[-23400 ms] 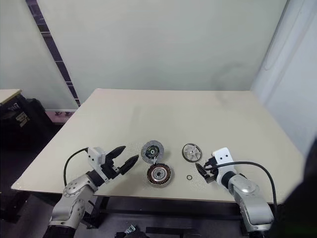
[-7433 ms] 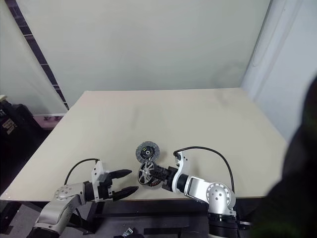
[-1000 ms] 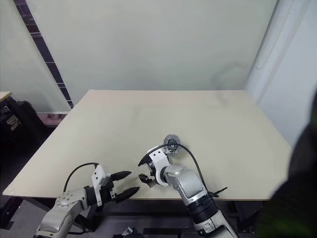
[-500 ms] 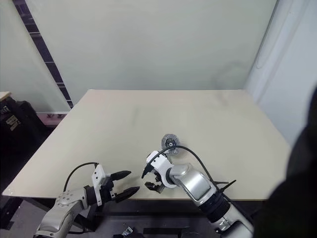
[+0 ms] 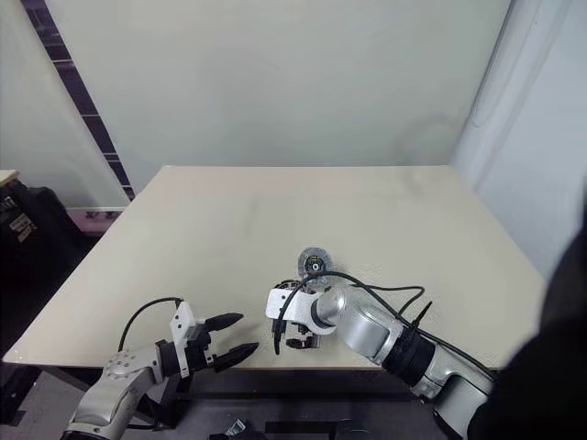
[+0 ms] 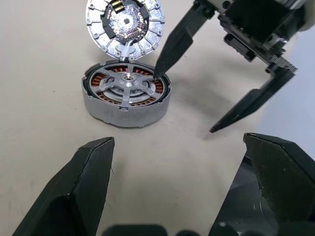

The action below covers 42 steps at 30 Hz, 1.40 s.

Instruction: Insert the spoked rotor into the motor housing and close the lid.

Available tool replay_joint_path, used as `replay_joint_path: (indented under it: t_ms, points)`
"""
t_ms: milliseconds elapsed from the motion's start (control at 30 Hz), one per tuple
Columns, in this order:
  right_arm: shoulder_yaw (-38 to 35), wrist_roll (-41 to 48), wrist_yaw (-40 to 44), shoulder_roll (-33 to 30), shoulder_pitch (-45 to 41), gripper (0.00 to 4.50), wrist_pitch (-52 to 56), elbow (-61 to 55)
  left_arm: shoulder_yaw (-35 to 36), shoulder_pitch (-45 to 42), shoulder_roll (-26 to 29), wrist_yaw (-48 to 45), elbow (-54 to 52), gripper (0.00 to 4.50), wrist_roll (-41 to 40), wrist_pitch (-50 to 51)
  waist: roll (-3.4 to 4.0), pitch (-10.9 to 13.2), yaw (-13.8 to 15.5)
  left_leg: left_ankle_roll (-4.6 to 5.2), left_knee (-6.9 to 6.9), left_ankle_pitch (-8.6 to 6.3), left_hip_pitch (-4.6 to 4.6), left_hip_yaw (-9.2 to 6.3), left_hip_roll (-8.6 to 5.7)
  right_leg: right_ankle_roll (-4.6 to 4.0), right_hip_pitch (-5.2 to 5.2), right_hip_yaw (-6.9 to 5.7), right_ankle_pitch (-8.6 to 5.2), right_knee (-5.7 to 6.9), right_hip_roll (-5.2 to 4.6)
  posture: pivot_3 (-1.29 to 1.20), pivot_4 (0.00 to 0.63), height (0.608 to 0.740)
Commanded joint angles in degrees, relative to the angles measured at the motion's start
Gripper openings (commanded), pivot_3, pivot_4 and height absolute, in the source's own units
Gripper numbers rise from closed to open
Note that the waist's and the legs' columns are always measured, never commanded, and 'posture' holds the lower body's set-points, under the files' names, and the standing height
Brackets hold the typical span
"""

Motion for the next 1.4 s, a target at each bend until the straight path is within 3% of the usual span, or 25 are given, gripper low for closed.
replay_joint_path:
  t_ms: [33, 167, 267, 533, 633, 733, 1167, 1400]
  points:
    - [0.11, -3.00, 1.26, 0.85, -2.12, 4.44, -2.47, 1.58, 0.82, -0.56, 0.05, -0.04, -0.89, 4.50, -0.27, -1.15, 0.00, 0.00, -0.02, 0.00, 0.00, 0.00, -0.01, -0.01, 0.00, 0.00, 0.00, 0.00, 0.00, 0.00, 0.00, 0.00, 0.000, 0.740]
    - [0.65, -5.81, 2.26, 1.73, -2.47, 4.44, -3.49, 4.23, 0.92, -0.08, 0.03, 0.13, -1.24, 4.50, -0.30, -1.26, 0.00, 0.00, -0.02, 0.00, 0.00, 0.00, 0.00, 0.01, 0.00, 0.00, 0.00, 0.00, 0.01, 0.01, 0.00, 0.00, 0.000, 0.740]
    - [-0.15, -6.65, 2.48, 2.46, -2.00, 3.82, -3.67, 5.20, 0.91, 0.26, 0.03, 0.22, -1.44, 4.50, -0.35, -1.30, 0.00, 0.00, -0.02, 0.00, 0.00, 0.00, 0.01, 0.00, 0.00, 0.00, 0.00, 0.00, 0.01, 0.02, 0.00, 0.00, 0.000, 0.740]
    - [-2.99, -7.79, 0.51, 4.95, -0.41, 0.99, -4.51, 7.98, 0.70, 0.51, -0.07, 0.35, -1.71, 4.50, -0.40, -1.22, 0.00, 0.00, -0.02, 0.00, 0.00, 0.00, 0.03, -0.01, 0.00, 0.00, 0.02, 0.00, 0.01, 0.03, 0.00, 0.00, 0.000, 0.740]
    - [-3.68, -8.21, 0.38, 5.38, 0.00, 0.14, -4.81, 8.09, 0.69, 0.51, -0.04, 0.31, -1.67, 4.50, -0.37, -1.25, -0.02, -0.02, -0.11, 0.00, 0.00, 0.00, 0.06, -0.01, 0.01, 0.00, 0.05, 0.00, 0.01, 0.04, 0.00, 0.00, 0.000, 0.740]
    - [-4.72, -8.18, 0.24, 5.77, 0.32, 0.07, -4.14, 7.44, 0.76, 0.47, 0.03, 0.23, -1.51, 4.50, -0.34, -1.35, -0.01, -0.01, -0.09, 0.00, 0.00, 0.01, 0.08, 0.01, 0.01, 0.00, 0.04, 0.00, 0.02, 0.08, 0.01, 0.00, 0.000, 0.740]
    - [-11.84, 1.43, 3.96, 10.46, 2.95, 0.07, 17.21, -3.56, 0.35, -0.17, -0.84, 0.27, -0.24, 4.50, -0.03, -2.26, 0.00, -0.01, -0.02, -0.02, -0.06, -0.01, -0.01, -0.01, 0.00, 0.11, -0.04, 0.00, 0.08, 0.02, 0.01, 0.00, 0.000, 0.740]
    - [-13.27, 5.35, 1.21, 11.86, 4.91, 0.07, 21.54, -4.74, 0.08, -0.43, -1.17, 0.19, 0.15, 4.50, 0.06, -2.44, -0.01, -0.01, -0.02, -0.02, -0.04, -0.01, 0.00, -0.02, 0.00, 0.10, -0.02, -0.01, 0.07, 0.03, 0.01, 0.00, 0.000, 0.740]
